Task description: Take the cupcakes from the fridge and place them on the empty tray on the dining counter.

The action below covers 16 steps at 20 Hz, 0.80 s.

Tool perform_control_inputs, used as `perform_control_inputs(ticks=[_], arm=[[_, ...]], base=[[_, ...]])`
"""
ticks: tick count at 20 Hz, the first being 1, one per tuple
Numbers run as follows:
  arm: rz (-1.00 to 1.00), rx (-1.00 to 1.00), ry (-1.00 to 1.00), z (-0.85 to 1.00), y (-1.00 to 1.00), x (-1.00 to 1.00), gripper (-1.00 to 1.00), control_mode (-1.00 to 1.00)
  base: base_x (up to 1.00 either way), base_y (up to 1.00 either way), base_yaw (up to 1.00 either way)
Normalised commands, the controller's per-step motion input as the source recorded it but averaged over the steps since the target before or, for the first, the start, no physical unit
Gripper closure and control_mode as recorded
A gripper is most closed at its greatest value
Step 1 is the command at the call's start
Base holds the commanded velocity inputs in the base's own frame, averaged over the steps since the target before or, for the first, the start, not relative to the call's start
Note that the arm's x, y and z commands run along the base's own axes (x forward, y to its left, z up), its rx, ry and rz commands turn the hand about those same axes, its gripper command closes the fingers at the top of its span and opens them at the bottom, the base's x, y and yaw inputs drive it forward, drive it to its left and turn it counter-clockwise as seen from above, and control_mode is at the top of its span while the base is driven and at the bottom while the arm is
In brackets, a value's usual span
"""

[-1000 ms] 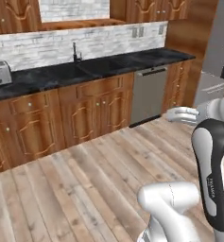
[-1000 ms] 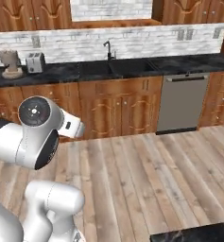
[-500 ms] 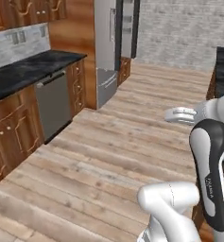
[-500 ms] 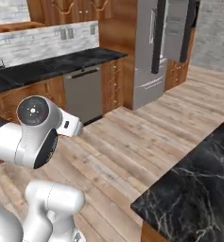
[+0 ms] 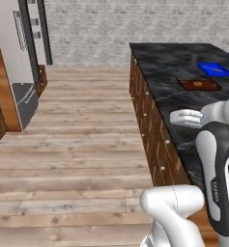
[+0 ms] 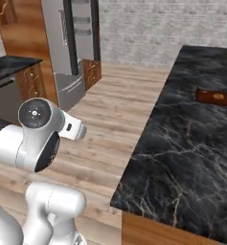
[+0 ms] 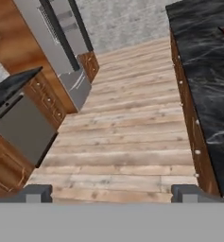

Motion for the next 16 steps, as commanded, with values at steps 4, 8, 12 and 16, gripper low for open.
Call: perform_control_inputs(ticks=[4, 8, 12, 16], arm=[[0.00, 0.00, 0.00, 0.00, 0.00, 0.00, -1.00, 1.00], [0.00, 0.00, 0.00, 0.00, 0.00, 0.00, -1.00, 1.00], [0.00, 0.00, 0.00, 0.00, 0.00, 0.00, -1.00, 1.00], [0.00, 0.00, 0.00, 0.00, 0.00, 0.00, -1.00, 1.00]], base=[[1.00, 1.00, -0.35], [1.00, 1.00, -0.33], [1.00, 0.51, -0.16], [1.00, 0.27, 0.13]])
